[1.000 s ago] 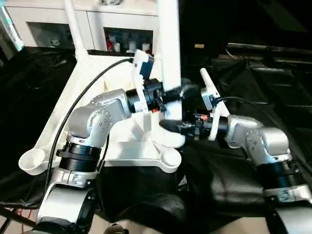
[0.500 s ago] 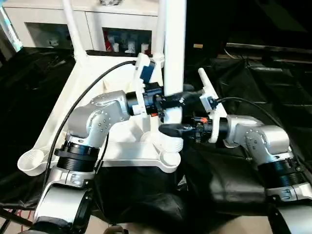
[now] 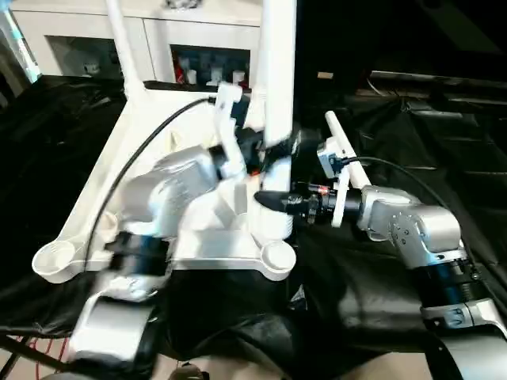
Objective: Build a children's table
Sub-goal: Pick table leg
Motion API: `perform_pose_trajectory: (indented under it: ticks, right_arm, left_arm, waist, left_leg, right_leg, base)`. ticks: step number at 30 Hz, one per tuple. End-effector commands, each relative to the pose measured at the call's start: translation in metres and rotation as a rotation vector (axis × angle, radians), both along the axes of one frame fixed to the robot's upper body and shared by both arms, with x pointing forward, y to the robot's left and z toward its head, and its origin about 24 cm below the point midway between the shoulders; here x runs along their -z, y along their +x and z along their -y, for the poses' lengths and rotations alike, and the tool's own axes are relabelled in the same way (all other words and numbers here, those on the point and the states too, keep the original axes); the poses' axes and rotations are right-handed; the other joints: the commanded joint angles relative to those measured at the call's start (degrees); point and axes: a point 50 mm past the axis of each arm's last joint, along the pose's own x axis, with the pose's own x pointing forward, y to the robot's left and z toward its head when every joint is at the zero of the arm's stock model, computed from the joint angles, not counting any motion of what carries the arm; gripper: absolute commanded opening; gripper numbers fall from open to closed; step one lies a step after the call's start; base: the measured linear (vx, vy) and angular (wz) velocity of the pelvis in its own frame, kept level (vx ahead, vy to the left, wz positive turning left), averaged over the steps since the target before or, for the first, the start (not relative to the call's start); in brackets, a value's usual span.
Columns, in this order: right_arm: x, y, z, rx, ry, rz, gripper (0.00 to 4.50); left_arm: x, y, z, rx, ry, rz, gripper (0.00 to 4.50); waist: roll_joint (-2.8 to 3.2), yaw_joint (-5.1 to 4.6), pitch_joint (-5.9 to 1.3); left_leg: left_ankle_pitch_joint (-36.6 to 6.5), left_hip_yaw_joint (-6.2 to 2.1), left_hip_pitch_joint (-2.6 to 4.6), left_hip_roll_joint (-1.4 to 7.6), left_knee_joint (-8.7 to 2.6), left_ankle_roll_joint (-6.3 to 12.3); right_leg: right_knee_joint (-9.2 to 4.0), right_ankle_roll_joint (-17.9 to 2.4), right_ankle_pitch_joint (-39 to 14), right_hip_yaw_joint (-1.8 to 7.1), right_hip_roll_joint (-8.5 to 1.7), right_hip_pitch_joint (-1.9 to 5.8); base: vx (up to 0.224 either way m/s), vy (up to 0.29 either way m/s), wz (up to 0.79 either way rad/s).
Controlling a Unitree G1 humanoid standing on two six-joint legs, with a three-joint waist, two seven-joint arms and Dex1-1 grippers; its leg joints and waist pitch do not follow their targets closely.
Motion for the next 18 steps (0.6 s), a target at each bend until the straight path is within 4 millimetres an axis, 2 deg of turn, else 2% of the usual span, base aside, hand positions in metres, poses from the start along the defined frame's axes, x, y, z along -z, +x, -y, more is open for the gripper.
perform_pose_trajectory:
  ticks: [1, 2, 10, 12, 18]
  right_arm:
    - [-0.0088, 0.0022, -0.0022, -0.007, 0.018, 0.041, 1.91]
    - [-0.0092, 0.0028, -0.0027, -0.004, 0.017, 0.043, 1.91]
    - [-0.0094, 0.0032, -0.003, -0.001, 0.016, 0.044, 1.91]
    - [-0.0109, 0.005, -0.0041, 0.012, 0.009, 0.066, 1.91]
    - [-0.0154, 0.0047, -0.0075, 0.023, 0.007, 0.107, 1.91]
  left_arm:
    - [-0.0072, 0.0054, -0.0037, -0.055, -0.015, 0.007, 2.75]
    - [-0.0072, 0.0057, -0.0036, -0.058, -0.018, 0.006, 2.75]
    - [-0.0073, 0.0058, -0.0034, -0.061, -0.019, 0.006, 2.75]
    - [-0.0073, 0.004, -0.001, -0.051, -0.042, -0.004, 2.38]
    - [-0.0088, -0.0005, 0.0013, -0.03, -0.084, 0.001, 1.93]
  waist:
    - [-0.04, 0.21, -4.67]
    - [-0.22, 0.19, -4.65]
    - [-0.08, 0.21, -4.63]
    - [-0.21, 0.23, -4.59]
    - [-0.03, 0.2, -4.62]
  left_leg:
    - [-9.36, -0.45, 0.35, 1.74, -3.3, 1.05]
    - [-9.27, -0.43, 0.38, 1.75, -3.29, 1.28]
    - [-9.54, -0.4, 0.5, 1.81, -3.3, 1.5]
    - [-9.4, -0.38, 0.44, 1.83, -3.29, 1.39]
    - [-9.23, -0.37, 0.46, 1.8, -3.29, 1.62]
  right_leg:
    - [-4.4, -7.91, -15.18, 2.95, -3.9, 3.89]
    - [-4.39, -7.94, -15.22, 2.94, -3.91, 3.84]
    - [-4.39, -8.4, -15.05, 2.93, -3.91, 3.74]
    - [-4.4, -8.29, -15.47, 2.96, -3.99, 3.72]
    - [-4.4, -8.38, -15.0, 2.96, -3.93, 3.73]
  base:
    - [0.0, 0.0, 0.0]
    - [0.0, 0.0, 0.0]
    - [0.0, 0.0, 0.0]
    - [0.0, 0.0, 0.0]
    - [0.0, 0.0, 0.0]
